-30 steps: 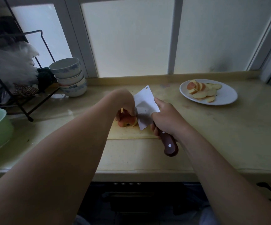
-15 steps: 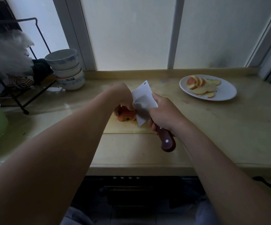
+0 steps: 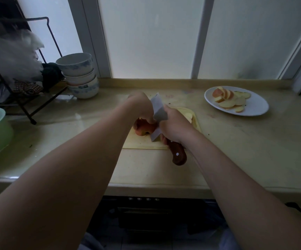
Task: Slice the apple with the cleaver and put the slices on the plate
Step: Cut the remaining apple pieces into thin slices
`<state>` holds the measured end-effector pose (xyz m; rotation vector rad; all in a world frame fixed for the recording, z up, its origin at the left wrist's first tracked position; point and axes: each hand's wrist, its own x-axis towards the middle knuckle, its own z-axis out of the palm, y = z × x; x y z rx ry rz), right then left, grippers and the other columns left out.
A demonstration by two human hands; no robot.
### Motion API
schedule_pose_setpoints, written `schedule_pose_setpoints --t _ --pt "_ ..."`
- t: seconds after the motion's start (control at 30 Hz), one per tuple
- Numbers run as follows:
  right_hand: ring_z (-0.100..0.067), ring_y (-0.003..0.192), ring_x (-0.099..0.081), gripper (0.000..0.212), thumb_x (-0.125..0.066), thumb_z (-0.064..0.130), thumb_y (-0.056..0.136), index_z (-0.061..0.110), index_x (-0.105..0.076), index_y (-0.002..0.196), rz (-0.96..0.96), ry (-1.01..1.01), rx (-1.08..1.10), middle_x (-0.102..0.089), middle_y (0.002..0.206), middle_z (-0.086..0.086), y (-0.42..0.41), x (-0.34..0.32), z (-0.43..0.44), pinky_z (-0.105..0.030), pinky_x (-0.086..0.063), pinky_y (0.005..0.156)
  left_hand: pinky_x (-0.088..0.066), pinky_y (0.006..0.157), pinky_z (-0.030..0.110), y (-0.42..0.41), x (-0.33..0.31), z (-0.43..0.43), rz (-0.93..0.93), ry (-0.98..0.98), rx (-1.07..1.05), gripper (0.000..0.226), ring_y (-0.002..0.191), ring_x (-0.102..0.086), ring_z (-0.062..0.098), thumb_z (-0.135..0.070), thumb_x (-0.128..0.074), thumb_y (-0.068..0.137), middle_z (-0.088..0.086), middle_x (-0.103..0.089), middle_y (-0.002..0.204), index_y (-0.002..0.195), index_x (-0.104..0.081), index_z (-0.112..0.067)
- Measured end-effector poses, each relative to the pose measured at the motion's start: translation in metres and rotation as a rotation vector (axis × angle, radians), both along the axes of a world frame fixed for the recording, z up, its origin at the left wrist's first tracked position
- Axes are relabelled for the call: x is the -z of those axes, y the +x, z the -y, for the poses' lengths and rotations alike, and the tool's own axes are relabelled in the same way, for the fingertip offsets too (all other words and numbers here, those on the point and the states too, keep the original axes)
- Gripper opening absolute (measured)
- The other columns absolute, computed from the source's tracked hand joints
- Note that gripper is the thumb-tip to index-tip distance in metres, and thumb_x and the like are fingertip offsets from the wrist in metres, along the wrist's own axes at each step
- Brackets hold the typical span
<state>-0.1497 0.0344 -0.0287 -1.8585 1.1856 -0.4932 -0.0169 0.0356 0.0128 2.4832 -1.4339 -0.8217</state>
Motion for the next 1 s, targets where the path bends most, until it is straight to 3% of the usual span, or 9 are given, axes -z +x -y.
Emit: schedule_pose_setpoints --t 0.1,0.2,0.3,0.43,0.5,0.63,0.73,0.9,1.0 --pt "-0.013 0.043 -0.061 0.063 -0.041 -0.005 0.089 0.017 -0.044 0.147 -0.045 0.001 -0.020 -0.069 0.074 -0.011 0.000 -0.007 0.004 -0.025 -0.046 0.043 -0.059 0.091 0.046 0.005 0.009 0.008 0.018 -0.008 0.013 0.046 0.095 -0.072 0.037 -0.020 -0.081 0.086 0.025 -0.071 0.106 0.116 -0.058 0.008" --pt "-0.016 0.047 -0.059 0.065 -0.040 -0.007 0.092 0.019 -0.041 0.152 -0.053 0.010 -0.036 -0.066 0.067 -0.008 -0.002 -0.011 0.003 -0.028 -0.047 0.045 -0.054 0.099 0.046 0.008 0.012 0.012 -0.058 0.038 -0.004 0.050 0.108 -0.068 0.038 -0.018 -0.076 0.090 0.026 -0.067 0.117 0.126 -0.053 0.009" --pt "-0.019 0.059 -0.061 0.064 -0.048 -0.007 0.093 0.014 -0.041 0.153 -0.071 0.018 -0.057 -0.066 0.075 -0.009 -0.008 -0.011 -0.002 -0.031 -0.050 0.052 -0.053 0.101 0.046 0.009 0.010 0.011 -0.097 0.053 -0.017 0.050 0.111 -0.066 0.038 -0.016 -0.074 0.092 0.026 -0.065 0.121 0.129 -0.052 0.009" --pt "-0.012 0.042 -0.058 0.054 -0.039 -0.003 0.093 0.025 -0.060 0.135 0.013 0.086 -0.033 -0.065 0.073 -0.011 -0.021 -0.011 -0.002 -0.025 -0.047 0.043 -0.052 0.101 0.047 0.011 0.006 0.009 -0.102 0.056 -0.018 0.048 0.108 -0.068 0.038 -0.013 -0.073 0.092 0.026 -0.066 0.120 0.128 -0.051 0.009" --pt "-0.011 0.039 -0.058 0.066 -0.037 -0.004 0.088 0.027 -0.054 0.144 0.068 0.041 0.031 -0.065 0.078 -0.012 -0.025 -0.009 -0.001 -0.022 -0.046 0.041 -0.054 0.100 0.046 0.010 0.006 0.009 -0.072 0.036 -0.015 0.046 0.105 -0.070 0.037 -0.014 -0.074 0.092 0.026 -0.068 0.116 0.126 -0.052 0.009" --pt "-0.010 0.041 -0.061 0.090 -0.037 -0.002 0.087 0.037 -0.018 0.166 0.118 0.005 0.072 -0.062 0.104 -0.011 -0.026 -0.013 0.000 -0.023 -0.049 0.042 -0.058 0.092 0.046 0.009 0.005 0.005 -0.032 -0.012 0.008 0.044 0.095 -0.073 0.037 -0.014 -0.078 0.088 0.025 -0.071 0.107 0.117 -0.056 0.009" --pt "-0.009 0.040 -0.061 0.090 -0.037 -0.002 0.089 0.038 -0.014 0.166 0.121 0.005 0.075 -0.062 0.106 -0.013 -0.025 -0.014 -0.002 -0.023 -0.050 0.043 -0.058 0.092 0.045 0.009 0.006 0.005 -0.026 -0.016 0.004 0.042 0.094 -0.073 0.037 -0.015 -0.079 0.087 0.024 -0.071 0.106 0.115 -0.056 0.008" --pt "-0.012 0.044 -0.061 0.089 -0.037 -0.002 0.090 0.037 -0.014 0.167 0.129 0.012 0.084 -0.067 0.084 -0.013 -0.024 -0.012 -0.004 -0.025 -0.051 0.045 -0.058 0.093 0.042 0.010 0.005 0.003 -0.037 -0.018 0.007 0.043 0.094 -0.074 0.034 -0.019 -0.080 0.087 0.023 -0.073 0.105 0.112 -0.057 0.008" --pt "-0.012 0.042 -0.060 0.090 -0.037 -0.002 0.089 0.037 -0.017 0.166 0.125 0.018 0.081 -0.066 0.083 -0.012 -0.024 -0.013 -0.003 -0.025 -0.051 0.044 -0.059 0.089 0.045 0.010 0.005 0.003 -0.043 -0.032 0.003 0.042 0.090 -0.075 0.036 -0.017 -0.081 0.086 0.023 -0.073 0.102 0.109 -0.058 0.009"
